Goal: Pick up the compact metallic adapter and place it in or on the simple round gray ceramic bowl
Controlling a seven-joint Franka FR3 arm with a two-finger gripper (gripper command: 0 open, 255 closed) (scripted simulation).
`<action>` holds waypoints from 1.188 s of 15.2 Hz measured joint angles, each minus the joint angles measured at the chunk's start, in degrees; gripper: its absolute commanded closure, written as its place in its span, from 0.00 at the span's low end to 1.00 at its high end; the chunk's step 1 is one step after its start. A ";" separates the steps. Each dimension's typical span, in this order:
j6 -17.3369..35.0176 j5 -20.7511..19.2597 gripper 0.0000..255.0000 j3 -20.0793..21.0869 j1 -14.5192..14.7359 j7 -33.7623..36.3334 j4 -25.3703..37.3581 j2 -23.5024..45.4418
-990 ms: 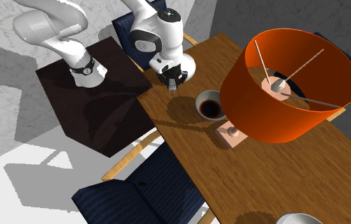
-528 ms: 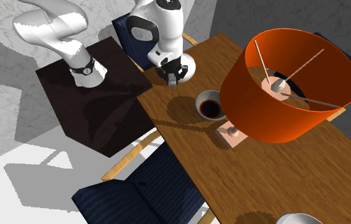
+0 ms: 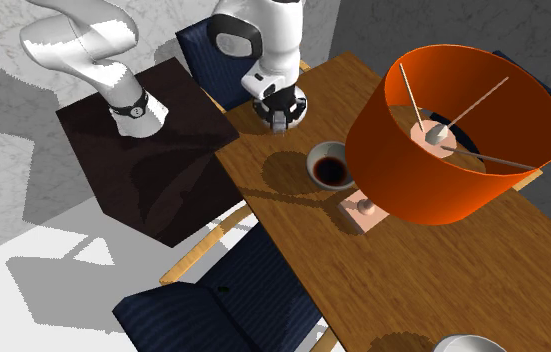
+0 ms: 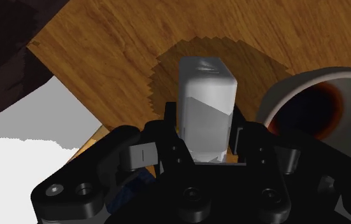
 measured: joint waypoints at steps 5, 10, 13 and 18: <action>-5.36 -13.12 1.00 -3.14 3.57 7.61 13.75 13.80; -11.93 -20.54 1.00 -7.77 10.61 10.47 29.62 26.11; -16.55 -22.95 1.00 -9.79 15.16 10.63 40.24 32.48; -15.59 -24.58 1.00 -11.34 16.44 10.97 42.05 35.83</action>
